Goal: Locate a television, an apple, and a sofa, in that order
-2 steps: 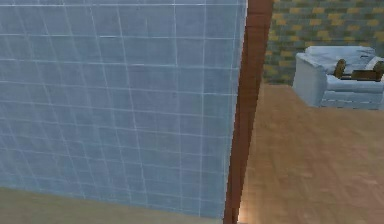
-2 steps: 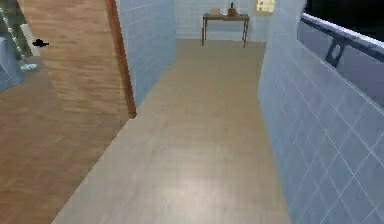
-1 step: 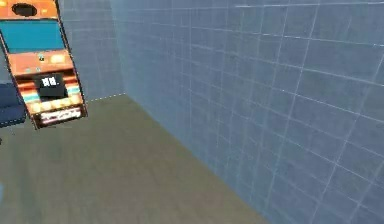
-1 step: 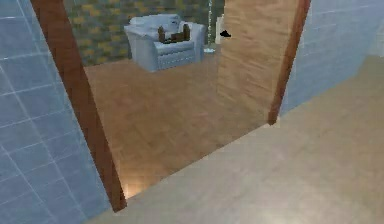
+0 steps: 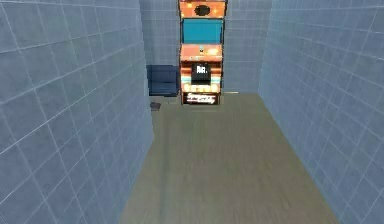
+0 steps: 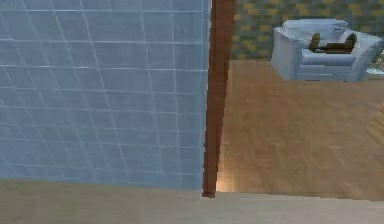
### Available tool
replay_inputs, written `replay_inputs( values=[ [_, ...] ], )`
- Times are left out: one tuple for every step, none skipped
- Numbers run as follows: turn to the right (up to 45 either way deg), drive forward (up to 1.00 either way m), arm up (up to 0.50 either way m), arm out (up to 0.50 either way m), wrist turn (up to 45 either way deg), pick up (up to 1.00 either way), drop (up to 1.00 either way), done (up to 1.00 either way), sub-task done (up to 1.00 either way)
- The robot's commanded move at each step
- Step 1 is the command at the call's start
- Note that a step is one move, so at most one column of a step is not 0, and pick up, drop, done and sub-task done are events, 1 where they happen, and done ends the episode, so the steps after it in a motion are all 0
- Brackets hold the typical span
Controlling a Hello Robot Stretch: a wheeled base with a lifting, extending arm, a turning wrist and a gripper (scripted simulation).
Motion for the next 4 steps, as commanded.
replay_inputs(
  values=[
    [0.0,1.0,0.0,0.0,0.0,0.0,0.0,0.0,0.0],
    [0.0,1.0,0.0,0.0,0.0,0.0,0.0,0.0,0.0],
    [0.0,0.45,0.0,0.0,0.0,0.0,0.0,0.0,0.0],
    [-36.0,0.0,0.0,0.0,0.0,0.0,0.0,0.0,0.0]
  ],
)
